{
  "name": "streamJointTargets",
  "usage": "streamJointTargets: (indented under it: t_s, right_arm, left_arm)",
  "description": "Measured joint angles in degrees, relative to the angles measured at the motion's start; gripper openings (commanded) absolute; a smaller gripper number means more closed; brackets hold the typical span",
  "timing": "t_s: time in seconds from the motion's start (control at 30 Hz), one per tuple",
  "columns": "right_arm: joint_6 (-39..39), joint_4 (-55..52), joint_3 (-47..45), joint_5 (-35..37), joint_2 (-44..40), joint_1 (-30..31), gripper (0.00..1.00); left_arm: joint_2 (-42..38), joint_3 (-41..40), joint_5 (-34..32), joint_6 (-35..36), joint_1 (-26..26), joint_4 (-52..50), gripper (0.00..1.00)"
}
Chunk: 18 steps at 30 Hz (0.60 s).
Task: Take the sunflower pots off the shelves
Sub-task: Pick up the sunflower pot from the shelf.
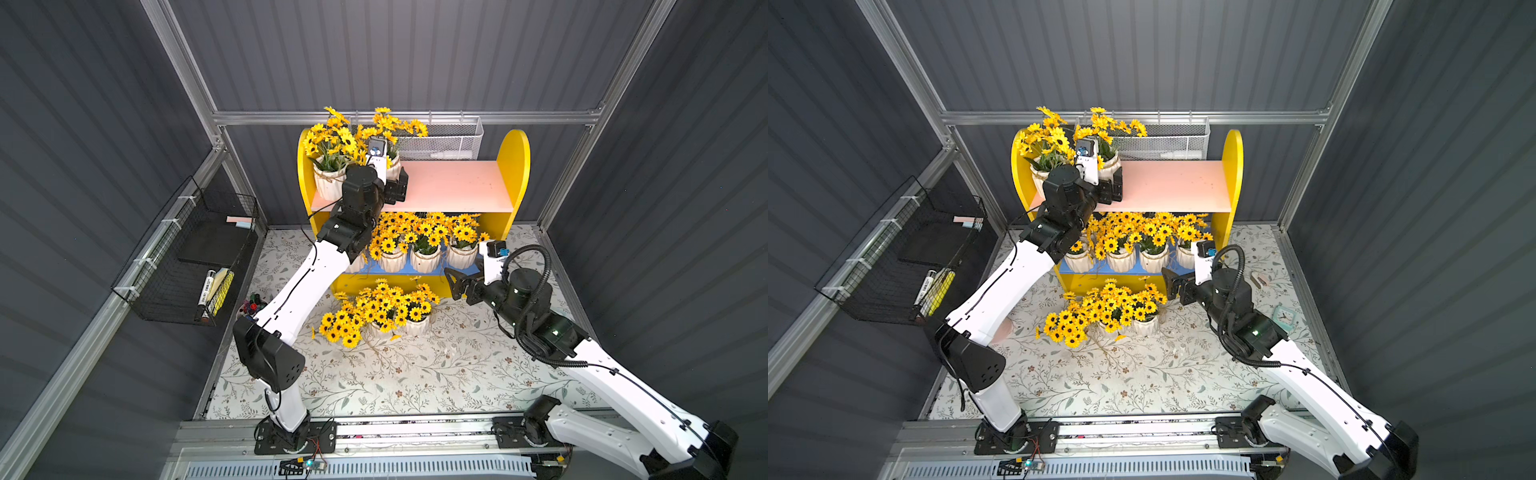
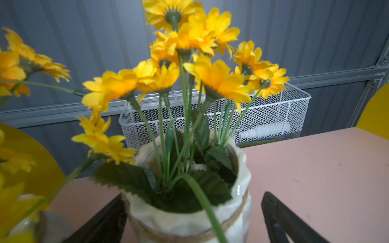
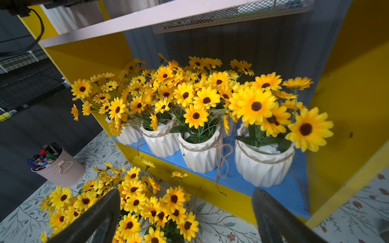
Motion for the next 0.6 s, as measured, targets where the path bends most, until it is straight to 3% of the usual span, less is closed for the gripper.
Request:
streamJointTargets:
  t_s: [0.6]
  right_arm:
    - [0.0, 0.4, -0.7, -1.4, 0.0, -0.8, 0.99]
  left_arm:
    - [3.0, 2.2, 0.9, -1.6, 1.2, 2.1, 0.99]
